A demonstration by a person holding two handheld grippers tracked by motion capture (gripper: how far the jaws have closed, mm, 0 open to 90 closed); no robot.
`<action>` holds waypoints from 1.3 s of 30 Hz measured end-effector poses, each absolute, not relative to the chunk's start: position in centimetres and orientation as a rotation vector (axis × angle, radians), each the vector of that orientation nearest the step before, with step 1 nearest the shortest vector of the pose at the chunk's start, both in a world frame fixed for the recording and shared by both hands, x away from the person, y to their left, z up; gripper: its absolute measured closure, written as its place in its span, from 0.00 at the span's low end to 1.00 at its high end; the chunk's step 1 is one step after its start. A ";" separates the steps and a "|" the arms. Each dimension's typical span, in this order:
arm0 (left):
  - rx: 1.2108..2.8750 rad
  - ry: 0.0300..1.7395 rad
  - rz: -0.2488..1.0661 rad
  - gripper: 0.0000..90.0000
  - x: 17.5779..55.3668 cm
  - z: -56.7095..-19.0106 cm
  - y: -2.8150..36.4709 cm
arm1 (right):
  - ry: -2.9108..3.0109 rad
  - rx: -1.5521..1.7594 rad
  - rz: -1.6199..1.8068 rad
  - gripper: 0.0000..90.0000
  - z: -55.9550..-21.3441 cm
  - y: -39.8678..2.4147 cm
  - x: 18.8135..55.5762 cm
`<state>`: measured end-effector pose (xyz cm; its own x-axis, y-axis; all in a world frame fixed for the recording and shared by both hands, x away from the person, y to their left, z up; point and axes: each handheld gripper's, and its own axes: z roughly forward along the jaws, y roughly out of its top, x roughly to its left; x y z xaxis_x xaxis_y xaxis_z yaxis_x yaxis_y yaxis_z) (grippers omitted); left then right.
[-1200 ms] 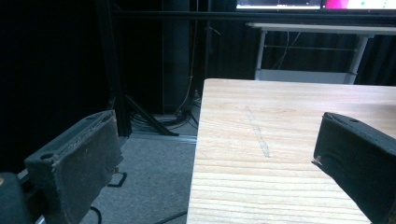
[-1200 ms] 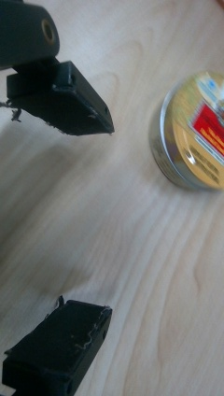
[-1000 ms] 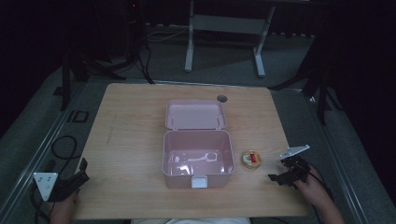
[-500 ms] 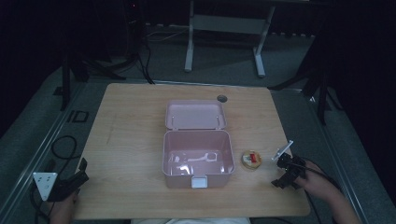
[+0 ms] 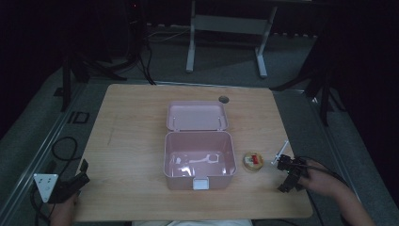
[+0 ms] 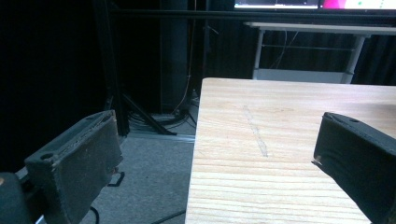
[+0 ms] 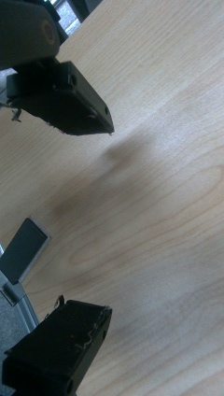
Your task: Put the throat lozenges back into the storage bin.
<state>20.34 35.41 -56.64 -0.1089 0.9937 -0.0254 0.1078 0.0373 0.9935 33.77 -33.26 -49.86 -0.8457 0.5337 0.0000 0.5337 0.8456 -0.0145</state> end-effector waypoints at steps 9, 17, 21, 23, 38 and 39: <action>1.216 1.386 1.212 0.01 20.3 -56.6 35.4 | -3.045 -0.843 -0.038 0.12 -48.7 -32.3 34.6; 1.217 1.383 1.207 0.01 20.4 -56.6 35.4 | -3.037 -0.815 -0.048 0.12 -48.2 -31.0 36.1; 1.219 1.382 1.204 0.01 20.4 -56.6 35.4 | -3.041 -0.802 -0.044 0.12 -48.0 -30.3 37.0; 1.219 1.381 1.204 0.01 20.4 -56.6 35.4 | -3.041 -0.800 -0.052 0.12 -47.8 -29.9 37.4; 1.222 1.377 1.199 0.01 20.4 -56.6 35.5 | -3.051 -0.747 -0.056 0.12 -48.5 -26.6 40.1; 1.222 1.377 1.198 0.01 20.4 -56.6 35.5 | -3.049 -0.741 -0.044 0.12 -48.7 -26.3 40.3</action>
<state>20.36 35.48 -56.63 -0.0950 0.9951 -0.0269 0.1113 0.0375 0.9931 40.27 -26.30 -48.67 -0.8884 0.4590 0.0103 0.4592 0.8880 0.0263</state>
